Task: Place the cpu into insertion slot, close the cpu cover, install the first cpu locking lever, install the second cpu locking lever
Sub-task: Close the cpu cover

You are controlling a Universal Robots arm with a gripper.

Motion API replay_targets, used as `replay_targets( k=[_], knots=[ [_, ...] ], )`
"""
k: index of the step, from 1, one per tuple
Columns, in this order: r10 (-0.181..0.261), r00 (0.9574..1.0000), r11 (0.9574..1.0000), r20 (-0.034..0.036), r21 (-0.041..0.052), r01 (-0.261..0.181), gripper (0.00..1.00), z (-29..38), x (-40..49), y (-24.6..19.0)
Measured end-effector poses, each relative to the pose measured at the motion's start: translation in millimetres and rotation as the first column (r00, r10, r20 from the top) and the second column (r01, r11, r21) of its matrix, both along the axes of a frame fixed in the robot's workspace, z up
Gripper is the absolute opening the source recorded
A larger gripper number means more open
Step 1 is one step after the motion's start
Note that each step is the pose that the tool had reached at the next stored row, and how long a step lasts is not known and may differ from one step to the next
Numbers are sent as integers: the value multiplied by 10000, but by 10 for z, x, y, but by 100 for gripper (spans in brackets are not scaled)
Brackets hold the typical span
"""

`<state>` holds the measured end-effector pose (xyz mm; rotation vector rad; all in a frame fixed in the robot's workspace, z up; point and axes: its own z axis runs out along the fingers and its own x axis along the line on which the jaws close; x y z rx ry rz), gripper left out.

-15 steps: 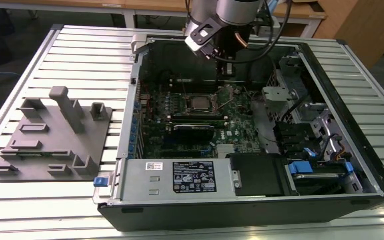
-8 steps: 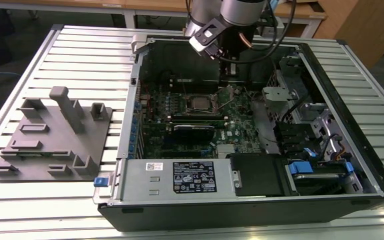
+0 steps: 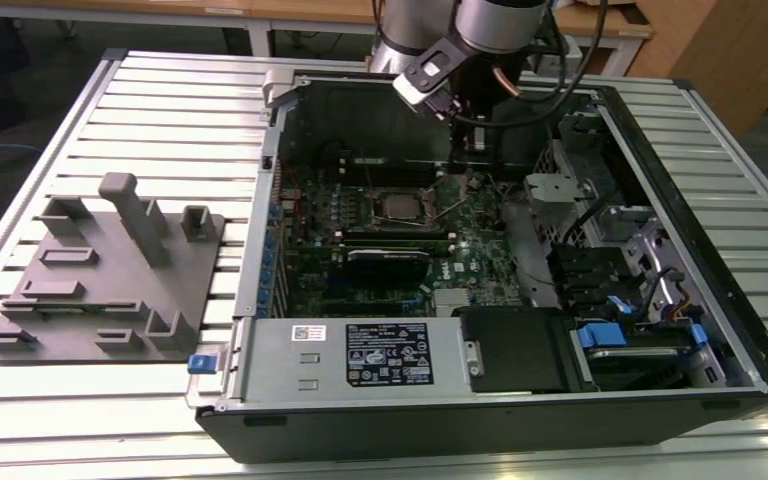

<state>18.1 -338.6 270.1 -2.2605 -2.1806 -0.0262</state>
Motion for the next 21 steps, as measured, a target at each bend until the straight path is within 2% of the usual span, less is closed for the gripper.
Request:
replay_targets(
  k=[16,20,21],
  knots=[
    [0,10000,10000,0,0,0,10,-45,313,28],
    [0,10000,10000,0,0,0,10,-96,360,35],
    [1,10000,10000,0,0,-1,10,-129,368,35]
  ],
)
